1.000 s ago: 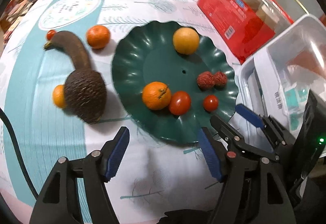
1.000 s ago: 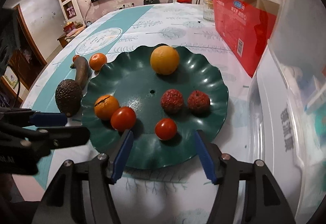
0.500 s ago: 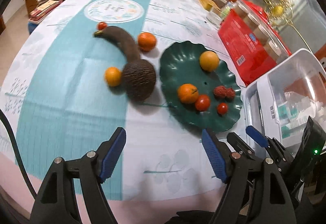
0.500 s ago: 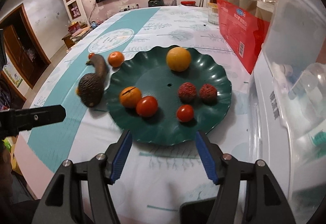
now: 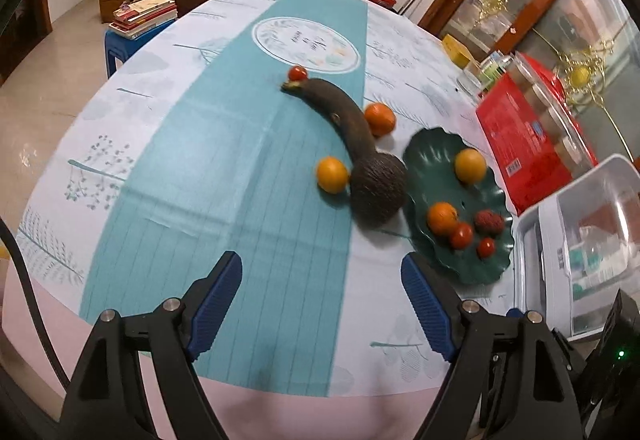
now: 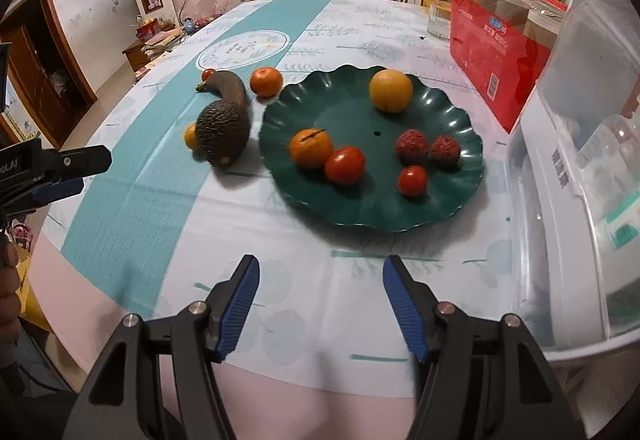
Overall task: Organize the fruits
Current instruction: 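Withdraw both tools from the plate toward the banana and avocado, then grasp a cherry tomato with the left tool while the right tool grasps the avocado, then carry the tomato and avocado over the green plate and open both tools, then withdraw both tools from the plate toward the banana and mandarin, then grasp the dark banana with the left tool while the right tool grasps a small mandarin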
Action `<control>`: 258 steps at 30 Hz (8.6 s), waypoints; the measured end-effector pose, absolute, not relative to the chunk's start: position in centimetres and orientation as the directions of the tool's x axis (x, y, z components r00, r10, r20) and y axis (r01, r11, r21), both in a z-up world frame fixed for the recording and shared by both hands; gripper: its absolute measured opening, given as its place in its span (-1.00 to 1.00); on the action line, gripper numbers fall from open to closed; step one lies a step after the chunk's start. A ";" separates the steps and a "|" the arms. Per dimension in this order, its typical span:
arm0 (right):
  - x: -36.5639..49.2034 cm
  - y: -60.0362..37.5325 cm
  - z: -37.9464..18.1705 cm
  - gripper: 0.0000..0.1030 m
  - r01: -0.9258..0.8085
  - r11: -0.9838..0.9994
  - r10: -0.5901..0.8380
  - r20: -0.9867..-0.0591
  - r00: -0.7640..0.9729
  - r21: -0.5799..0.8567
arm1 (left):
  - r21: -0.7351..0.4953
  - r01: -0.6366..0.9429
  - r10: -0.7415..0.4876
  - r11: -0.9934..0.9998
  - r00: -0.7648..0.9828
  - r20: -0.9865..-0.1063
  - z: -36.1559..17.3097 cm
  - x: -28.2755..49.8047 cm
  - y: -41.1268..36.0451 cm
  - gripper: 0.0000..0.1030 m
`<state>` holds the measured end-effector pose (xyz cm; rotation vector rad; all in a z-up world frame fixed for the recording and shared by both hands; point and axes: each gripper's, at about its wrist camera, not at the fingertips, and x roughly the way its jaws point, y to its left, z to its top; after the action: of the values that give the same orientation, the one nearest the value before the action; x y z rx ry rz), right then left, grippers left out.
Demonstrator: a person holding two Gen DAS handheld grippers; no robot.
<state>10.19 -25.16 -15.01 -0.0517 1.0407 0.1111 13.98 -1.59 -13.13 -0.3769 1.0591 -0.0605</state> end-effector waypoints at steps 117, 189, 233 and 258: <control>12.3 -15.3 -12.1 0.18 0.214 0.976 -0.102 -0.802 0.588 0.033 | -0.436 0.302 -0.528 0.848 0.408 -0.745 -10.7 29.7 2.4 -0.52; 23.8 -31.5 -14.2 0.29 -0.076 0.985 0.169 -0.815 0.554 0.152 | -0.405 0.123 -0.423 0.906 0.312 -0.851 -18.0 29.8 -15.1 0.20; 12.4 -19.7 -14.2 0.35 0.215 0.939 0.102 -0.818 0.567 0.267 | -0.286 0.151 -0.321 0.946 0.316 -0.893 -11.0 19.2 4.3 0.42; 14.3 -7.8 -14.0 0.35 0.083 0.997 -0.052 -0.761 0.647 0.002 | -0.227 0.171 -0.255 0.959 0.159 -0.954 -9.3 30.1 6.8 0.45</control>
<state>14.28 -7.76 -13.97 0.0375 0.8640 -0.0769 30.07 6.76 -9.34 -0.0715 1.3784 -0.3048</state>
